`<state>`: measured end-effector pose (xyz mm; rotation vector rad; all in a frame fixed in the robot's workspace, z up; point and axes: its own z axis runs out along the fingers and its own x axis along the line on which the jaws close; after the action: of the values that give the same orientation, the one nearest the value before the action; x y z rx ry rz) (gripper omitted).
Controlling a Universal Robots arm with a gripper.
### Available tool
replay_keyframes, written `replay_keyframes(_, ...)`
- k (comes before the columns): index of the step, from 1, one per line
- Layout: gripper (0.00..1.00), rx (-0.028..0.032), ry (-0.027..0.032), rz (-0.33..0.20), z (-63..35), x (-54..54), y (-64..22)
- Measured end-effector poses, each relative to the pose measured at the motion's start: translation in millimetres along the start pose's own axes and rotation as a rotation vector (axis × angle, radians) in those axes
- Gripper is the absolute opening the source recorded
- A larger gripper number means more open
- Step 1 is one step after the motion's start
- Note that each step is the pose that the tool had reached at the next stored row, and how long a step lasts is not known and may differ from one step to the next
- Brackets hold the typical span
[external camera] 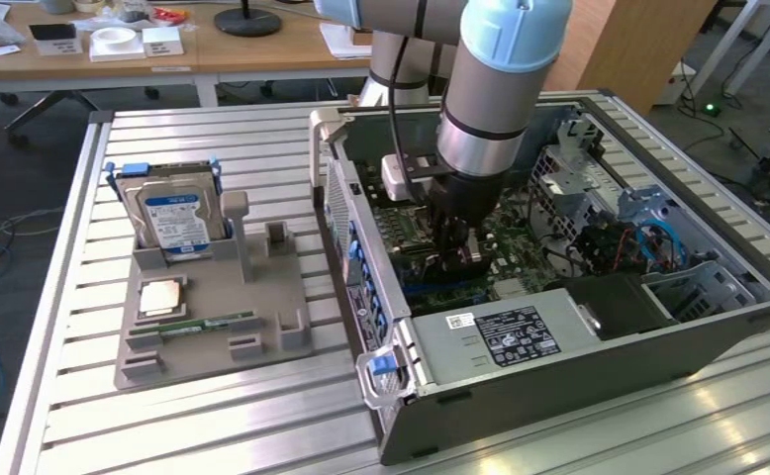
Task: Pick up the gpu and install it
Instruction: 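Insert the gpu into the slot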
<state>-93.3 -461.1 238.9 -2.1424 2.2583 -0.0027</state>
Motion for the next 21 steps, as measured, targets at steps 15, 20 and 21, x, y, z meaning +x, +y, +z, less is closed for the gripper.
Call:
replay_keyframes(15,0.27,0.0005,-0.0001,0.0,1.6,0.1,0.6)
replay_keyframes(20,0.27,0.0005,-0.0001,0.0,1.9,0.0,0.5)
replay_keyframes(21,0.27,0.0009,-0.0007,0.0,2.3,0.0,0.5)
